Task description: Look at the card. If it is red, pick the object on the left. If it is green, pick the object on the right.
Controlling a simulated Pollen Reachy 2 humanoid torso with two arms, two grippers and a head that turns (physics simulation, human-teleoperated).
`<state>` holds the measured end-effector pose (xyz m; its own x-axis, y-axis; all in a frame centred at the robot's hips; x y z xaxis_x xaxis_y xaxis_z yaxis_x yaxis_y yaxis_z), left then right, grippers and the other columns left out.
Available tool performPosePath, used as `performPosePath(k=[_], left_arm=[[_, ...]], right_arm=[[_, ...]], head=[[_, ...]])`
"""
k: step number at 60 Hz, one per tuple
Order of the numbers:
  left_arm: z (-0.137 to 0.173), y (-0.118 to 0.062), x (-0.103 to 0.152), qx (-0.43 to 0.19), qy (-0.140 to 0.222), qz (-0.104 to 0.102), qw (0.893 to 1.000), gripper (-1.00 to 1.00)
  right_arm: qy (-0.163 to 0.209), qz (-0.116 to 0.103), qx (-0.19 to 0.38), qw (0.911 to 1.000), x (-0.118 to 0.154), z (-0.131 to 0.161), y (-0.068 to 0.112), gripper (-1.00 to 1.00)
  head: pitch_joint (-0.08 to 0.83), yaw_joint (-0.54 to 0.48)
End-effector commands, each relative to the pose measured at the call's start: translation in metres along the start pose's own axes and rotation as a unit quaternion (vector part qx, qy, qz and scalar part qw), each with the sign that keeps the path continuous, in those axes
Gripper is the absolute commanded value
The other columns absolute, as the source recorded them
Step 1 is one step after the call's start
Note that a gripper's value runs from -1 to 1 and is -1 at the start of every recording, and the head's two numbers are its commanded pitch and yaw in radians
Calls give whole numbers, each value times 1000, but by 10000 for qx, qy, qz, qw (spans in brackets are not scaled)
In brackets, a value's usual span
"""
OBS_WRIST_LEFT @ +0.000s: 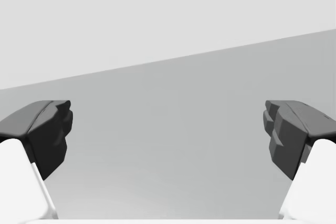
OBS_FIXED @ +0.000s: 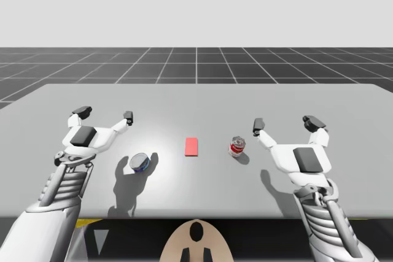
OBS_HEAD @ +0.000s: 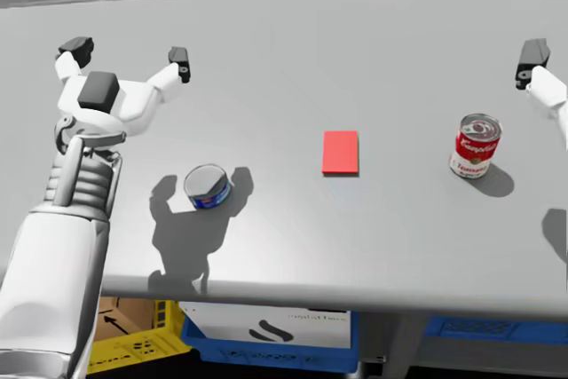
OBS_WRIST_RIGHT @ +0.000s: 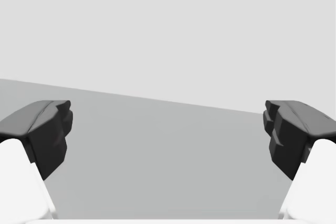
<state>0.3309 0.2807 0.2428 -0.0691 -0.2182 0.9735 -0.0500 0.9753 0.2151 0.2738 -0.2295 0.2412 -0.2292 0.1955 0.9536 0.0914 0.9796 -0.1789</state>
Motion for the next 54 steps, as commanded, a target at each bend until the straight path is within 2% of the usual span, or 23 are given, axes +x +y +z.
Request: performPosePath(k=[1,13,29,33,37,38,40,42,50,54], left_arm=[[0,0,0,0,0,0,10000,-1000],[0,0,0,0,0,0,10000,-1000],[0,-1,-1,-10,45,-43,10000,-1000],[2,0,3,-93,88,99,9999,-1000],[7,4,12,-278,230,464,9983,-1000],[12,6,16,-366,363,587,9969,-1000],[15,7,19,-424,485,662,9957,-1000],[25,8,22,-534,596,670,9945,-1000],[58,6,23,-803,903,489,9915,-1000],[71,3,19,-947,1027,522,9888,-1000]], right_arm=[[-1,-33,-8,10000,0,1,2,-1000],[19,-38,5,10000,-1,1,3,-1000],[22,-48,5,10000,-1,1,3,-1000],[23,-52,5,10000,-1,1,3,-1000],[28,-61,7,10000,-2,1,3,-1000],[38,-65,9,10000,-3,0,3,-1000],[50,-68,7,10000,-4,0,3,-1000],[72,-64,12,10000,-5,0,4,-1000],[113,-42,47,9999,-9,-1,6,-1000],[115,-41,56,9999,-9,-1,7,-1000]], head=[[716,241],[730,347],[738,350],[741,347],[738,346],[735,346],[732,347],[730,350],[735,359],[733,361]])
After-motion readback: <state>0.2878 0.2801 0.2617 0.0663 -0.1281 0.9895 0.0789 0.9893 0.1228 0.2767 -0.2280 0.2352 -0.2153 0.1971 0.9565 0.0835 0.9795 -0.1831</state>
